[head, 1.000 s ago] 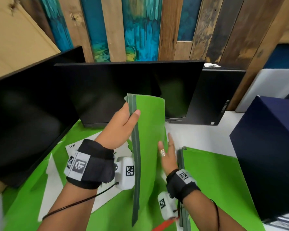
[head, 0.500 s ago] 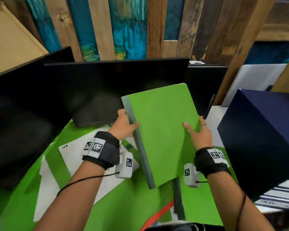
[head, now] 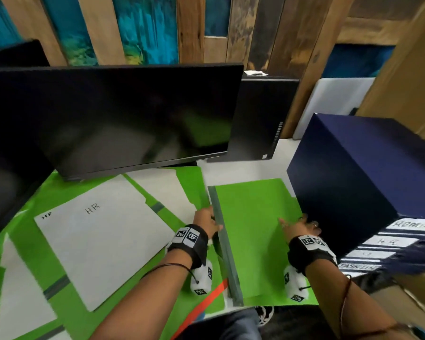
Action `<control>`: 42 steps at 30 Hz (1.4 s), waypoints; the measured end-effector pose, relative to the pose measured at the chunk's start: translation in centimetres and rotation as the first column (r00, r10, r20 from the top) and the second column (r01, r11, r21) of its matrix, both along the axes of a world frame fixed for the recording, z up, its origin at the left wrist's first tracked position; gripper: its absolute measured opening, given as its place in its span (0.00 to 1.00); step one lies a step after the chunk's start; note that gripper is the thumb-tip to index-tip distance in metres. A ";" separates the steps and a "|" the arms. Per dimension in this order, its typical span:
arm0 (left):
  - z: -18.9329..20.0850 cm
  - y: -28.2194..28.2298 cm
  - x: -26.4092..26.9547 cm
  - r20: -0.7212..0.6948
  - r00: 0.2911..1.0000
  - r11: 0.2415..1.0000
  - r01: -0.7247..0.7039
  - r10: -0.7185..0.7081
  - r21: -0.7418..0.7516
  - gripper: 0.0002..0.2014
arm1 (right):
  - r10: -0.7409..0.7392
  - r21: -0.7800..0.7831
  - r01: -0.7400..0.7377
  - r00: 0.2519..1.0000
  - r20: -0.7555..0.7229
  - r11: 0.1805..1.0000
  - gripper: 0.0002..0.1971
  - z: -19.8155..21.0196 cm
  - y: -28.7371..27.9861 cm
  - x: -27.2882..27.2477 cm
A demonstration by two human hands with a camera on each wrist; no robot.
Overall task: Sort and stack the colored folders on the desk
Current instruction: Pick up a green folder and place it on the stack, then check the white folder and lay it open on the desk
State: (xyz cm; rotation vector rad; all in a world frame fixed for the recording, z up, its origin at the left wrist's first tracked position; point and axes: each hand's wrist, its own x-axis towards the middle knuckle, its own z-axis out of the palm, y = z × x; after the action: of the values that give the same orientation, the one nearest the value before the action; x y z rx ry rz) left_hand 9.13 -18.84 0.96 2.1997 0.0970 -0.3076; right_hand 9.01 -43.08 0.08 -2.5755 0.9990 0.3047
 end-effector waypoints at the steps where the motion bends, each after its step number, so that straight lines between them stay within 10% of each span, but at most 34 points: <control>1: -0.2 -0.5 0.1 -0.002 1.000 1.000 0.007 -0.007 0.005 0.29 | -0.001 -0.005 0.001 1.000 -0.013 1.000 0.44 -0.1 -0.4 0.0; 7: -2.0 -1.5 1.1 -0.078 0.991 0.965 0.125 -0.110 0.230 0.40 | 0.044 -0.054 -0.048 0.996 -0.079 0.997 0.47 -0.6 -0.5 -0.3; 14: -0.5 3.3 0.8 0.284 0.956 0.969 -0.131 0.067 0.211 0.52 | 0.378 -0.158 -0.381 0.924 -0.049 0.911 0.37 1.7 4.9 0.5; 20: -0.5 15.0 -1.2 0.373 0.828 0.783 -0.537 0.418 0.314 0.25 | 0.871 0.086 -0.897 0.441 0.217 0.433 0.22 3.4 14.4 0.9; 23: 0.1 19.9 -4.2 0.249 0.690 0.597 -0.718 0.680 0.358 0.26 | 0.910 0.193 -0.931 0.348 0.223 0.309 0.22 3.6 19.3 0.8; 27: 0.2 22.5 -7.6 -0.052 0.585 0.527 -0.683 0.809 0.505 0.46 | 0.886 0.238 -0.891 0.430 0.171 0.386 0.24 1.9 24.2 1.1; 31: -0.5 22.4 -8.6 -0.048 0.552 0.506 -0.721 0.832 0.474 0.56 | 0.799 0.378 -0.776 0.586 0.135 0.505 0.29 -0.2 26.6 0.5; 38: 0.9 22.5 -7.4 0.089 0.480 0.450 -0.861 0.873 0.237 0.28 | 0.583 0.397 -0.678 0.735 0.346 0.619 0.21 0.3 25.9 0.5; 42: 2.4 20.4 -5.7 0.126 0.678 0.648 -0.732 0.724 0.213 0.17 | 0.495 0.372 -0.611 0.789 0.364 0.699 0.19 1.8 20.6 0.7</control>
State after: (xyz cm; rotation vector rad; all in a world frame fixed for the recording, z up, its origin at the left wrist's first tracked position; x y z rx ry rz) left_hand 3.38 1.56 3.31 2.1989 1.0397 0.2165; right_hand 9.72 -22.52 1.92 -2.3044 -0.0008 0.3313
